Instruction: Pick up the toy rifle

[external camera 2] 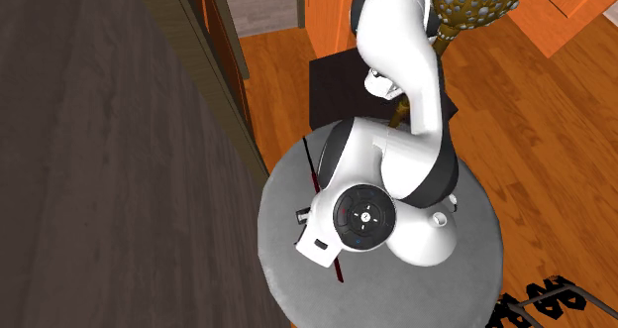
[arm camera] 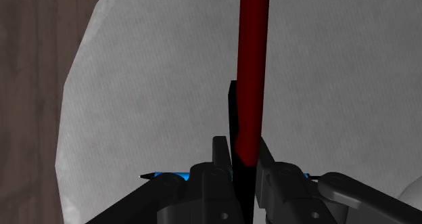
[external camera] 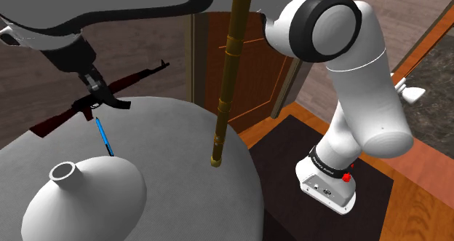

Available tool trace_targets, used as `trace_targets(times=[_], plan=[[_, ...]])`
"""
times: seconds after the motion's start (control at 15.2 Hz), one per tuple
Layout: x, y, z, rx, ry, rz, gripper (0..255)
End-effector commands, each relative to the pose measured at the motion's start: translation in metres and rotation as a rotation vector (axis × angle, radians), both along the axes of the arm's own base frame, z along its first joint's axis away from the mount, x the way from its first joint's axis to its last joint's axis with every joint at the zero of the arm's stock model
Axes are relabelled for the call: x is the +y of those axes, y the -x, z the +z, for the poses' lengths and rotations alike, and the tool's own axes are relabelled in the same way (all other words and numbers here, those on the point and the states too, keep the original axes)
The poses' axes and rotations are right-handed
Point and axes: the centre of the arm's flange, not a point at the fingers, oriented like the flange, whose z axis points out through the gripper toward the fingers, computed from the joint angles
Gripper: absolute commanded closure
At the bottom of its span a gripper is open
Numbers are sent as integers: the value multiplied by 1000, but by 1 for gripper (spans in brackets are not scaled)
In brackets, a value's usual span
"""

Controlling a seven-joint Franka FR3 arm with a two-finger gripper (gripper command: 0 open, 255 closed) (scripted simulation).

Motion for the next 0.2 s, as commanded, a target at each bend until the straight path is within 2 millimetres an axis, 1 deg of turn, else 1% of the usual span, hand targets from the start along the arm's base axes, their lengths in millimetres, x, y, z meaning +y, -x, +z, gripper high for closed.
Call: trace_targets(times=[0.0, 0.13], plan=[[-2, 0, 11, 0, 0, 0, 255], [-2, 0, 12, 0, 0, 0, 255]])
